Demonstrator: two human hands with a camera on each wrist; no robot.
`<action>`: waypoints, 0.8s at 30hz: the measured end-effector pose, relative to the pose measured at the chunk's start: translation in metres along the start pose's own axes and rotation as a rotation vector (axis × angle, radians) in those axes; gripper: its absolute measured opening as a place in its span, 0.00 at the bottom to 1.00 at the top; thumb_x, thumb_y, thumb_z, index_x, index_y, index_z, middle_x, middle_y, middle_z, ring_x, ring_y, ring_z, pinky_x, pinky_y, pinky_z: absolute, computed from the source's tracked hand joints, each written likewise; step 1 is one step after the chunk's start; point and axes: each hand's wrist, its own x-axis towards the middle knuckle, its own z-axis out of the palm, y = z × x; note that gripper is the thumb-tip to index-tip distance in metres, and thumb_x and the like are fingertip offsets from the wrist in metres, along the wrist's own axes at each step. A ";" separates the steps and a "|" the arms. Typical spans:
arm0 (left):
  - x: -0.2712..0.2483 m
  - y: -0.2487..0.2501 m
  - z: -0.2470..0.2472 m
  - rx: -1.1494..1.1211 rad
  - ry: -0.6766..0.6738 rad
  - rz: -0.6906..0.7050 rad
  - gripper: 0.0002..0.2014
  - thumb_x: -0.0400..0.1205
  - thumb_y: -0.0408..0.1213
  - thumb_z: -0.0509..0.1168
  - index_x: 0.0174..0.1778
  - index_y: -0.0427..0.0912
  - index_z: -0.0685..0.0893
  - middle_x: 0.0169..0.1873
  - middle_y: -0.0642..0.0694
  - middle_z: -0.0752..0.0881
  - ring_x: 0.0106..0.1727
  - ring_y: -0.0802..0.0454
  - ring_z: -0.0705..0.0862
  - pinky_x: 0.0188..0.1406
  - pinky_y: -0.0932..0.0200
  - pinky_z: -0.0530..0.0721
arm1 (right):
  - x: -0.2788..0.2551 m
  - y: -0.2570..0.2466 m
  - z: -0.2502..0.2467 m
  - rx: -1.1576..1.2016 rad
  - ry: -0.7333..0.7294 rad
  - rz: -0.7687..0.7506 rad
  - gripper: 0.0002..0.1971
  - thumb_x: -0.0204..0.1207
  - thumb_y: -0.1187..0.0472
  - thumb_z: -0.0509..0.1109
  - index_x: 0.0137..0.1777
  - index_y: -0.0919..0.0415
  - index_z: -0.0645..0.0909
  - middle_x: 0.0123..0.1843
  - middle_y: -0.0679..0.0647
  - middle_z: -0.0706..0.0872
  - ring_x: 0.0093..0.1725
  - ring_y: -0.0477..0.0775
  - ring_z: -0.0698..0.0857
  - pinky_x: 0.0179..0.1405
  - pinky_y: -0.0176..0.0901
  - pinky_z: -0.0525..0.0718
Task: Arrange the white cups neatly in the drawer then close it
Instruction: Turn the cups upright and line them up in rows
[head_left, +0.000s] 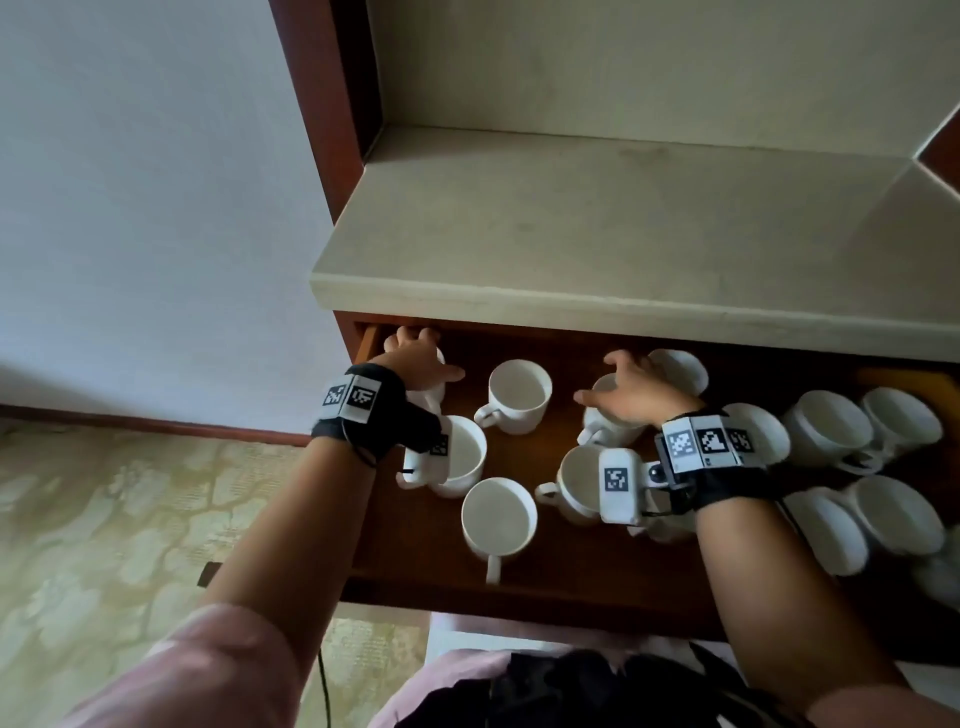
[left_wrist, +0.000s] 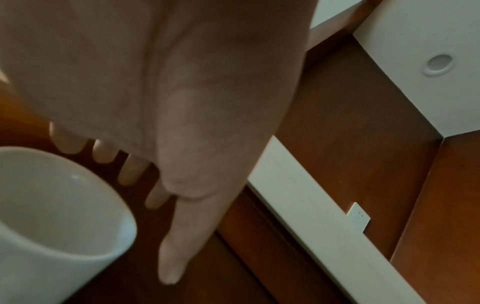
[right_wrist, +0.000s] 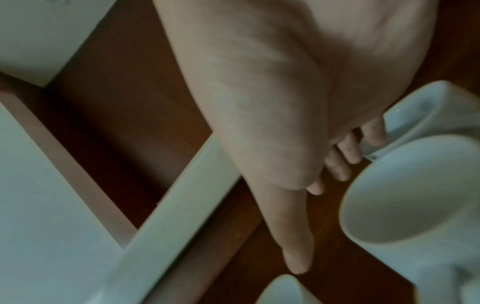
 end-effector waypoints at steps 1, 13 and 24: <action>0.001 -0.001 0.003 -0.020 0.008 -0.005 0.40 0.80 0.57 0.64 0.82 0.42 0.56 0.79 0.33 0.57 0.80 0.33 0.56 0.78 0.42 0.57 | 0.001 0.000 0.004 0.013 -0.008 -0.003 0.42 0.72 0.38 0.69 0.80 0.54 0.56 0.80 0.61 0.60 0.80 0.62 0.61 0.76 0.55 0.63; 0.014 -0.017 0.016 -0.107 0.051 -0.001 0.37 0.79 0.51 0.67 0.80 0.44 0.58 0.76 0.34 0.61 0.77 0.32 0.61 0.74 0.39 0.65 | 0.015 0.028 0.016 0.101 -0.083 -0.145 0.40 0.74 0.42 0.71 0.80 0.52 0.56 0.80 0.58 0.61 0.78 0.58 0.65 0.75 0.53 0.65; 0.020 -0.031 0.015 -0.114 0.047 0.049 0.36 0.76 0.49 0.71 0.79 0.50 0.64 0.73 0.38 0.67 0.72 0.30 0.68 0.70 0.39 0.72 | 0.021 0.033 0.019 0.038 -0.035 -0.229 0.34 0.76 0.45 0.69 0.78 0.54 0.62 0.76 0.56 0.63 0.76 0.57 0.66 0.73 0.51 0.67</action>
